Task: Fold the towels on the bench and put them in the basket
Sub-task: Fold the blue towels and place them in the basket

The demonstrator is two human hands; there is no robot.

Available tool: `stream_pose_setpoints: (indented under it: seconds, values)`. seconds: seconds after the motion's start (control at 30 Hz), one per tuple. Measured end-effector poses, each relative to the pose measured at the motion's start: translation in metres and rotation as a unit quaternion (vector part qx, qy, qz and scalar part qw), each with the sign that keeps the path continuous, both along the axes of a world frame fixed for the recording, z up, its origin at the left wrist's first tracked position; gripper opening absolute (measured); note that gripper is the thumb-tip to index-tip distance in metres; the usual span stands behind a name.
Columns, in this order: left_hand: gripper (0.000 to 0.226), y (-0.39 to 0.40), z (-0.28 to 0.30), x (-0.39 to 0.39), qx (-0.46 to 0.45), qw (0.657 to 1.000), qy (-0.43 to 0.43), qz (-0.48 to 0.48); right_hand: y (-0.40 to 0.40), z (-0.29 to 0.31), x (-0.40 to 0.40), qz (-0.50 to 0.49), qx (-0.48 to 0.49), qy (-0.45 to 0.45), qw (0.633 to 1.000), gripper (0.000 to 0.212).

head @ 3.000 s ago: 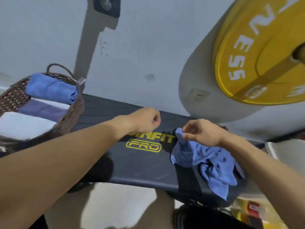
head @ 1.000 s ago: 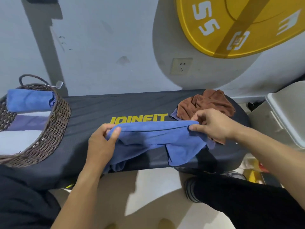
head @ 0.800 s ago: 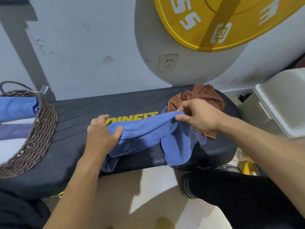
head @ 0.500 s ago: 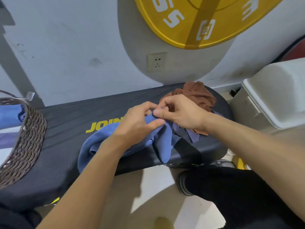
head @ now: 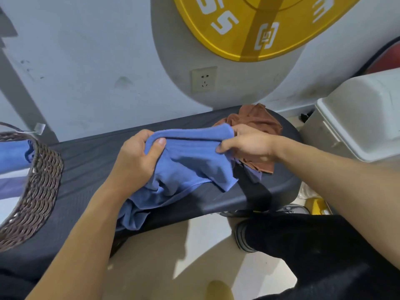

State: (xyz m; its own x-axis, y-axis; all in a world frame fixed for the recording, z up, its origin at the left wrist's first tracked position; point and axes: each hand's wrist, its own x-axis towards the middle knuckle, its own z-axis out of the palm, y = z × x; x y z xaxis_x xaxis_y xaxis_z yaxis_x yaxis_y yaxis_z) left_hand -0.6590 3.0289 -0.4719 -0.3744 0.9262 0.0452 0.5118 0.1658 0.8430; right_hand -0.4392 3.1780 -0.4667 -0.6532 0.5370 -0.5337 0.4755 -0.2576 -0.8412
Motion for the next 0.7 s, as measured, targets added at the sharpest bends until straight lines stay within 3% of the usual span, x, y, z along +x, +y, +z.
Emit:
stream_pose_setpoints:
  seconds: [0.17,0.33,0.4,0.47,0.6,0.7]
  values:
    - [0.011,-0.01,-0.001,-0.01,-0.017,0.999,-0.016,0.025,-0.001,0.007,-0.011,-0.065,-0.043,0.072,0.994,0.032]
    - [0.012,-0.022,-0.006,-0.017,-0.023,0.998,-0.037,0.041,-0.006,0.014,-0.02,-0.011,0.11,0.043,0.993,0.03]
    - [0.012,-0.027,-0.013,-0.022,-0.03,0.996,-0.045,0.074,-0.007,0.017,-0.023,0.012,0.131,0.035,0.991,0.036]
    - [0.015,-0.03,-0.019,-0.026,-0.027,0.993,-0.035,0.105,-0.007,0.021,-0.023,0.036,0.09,0.025,0.995,0.045]
    - [0.013,-0.035,-0.023,-0.037,-0.018,0.99,-0.045,0.133,-0.002,0.024,-0.019,0.158,-0.004,-0.037,0.987,0.026]
    - [0.014,-0.039,-0.026,-0.049,-0.032,0.991,-0.021,0.125,0.0,0.021,-0.022,0.095,-0.003,-0.005,0.995,0.023]
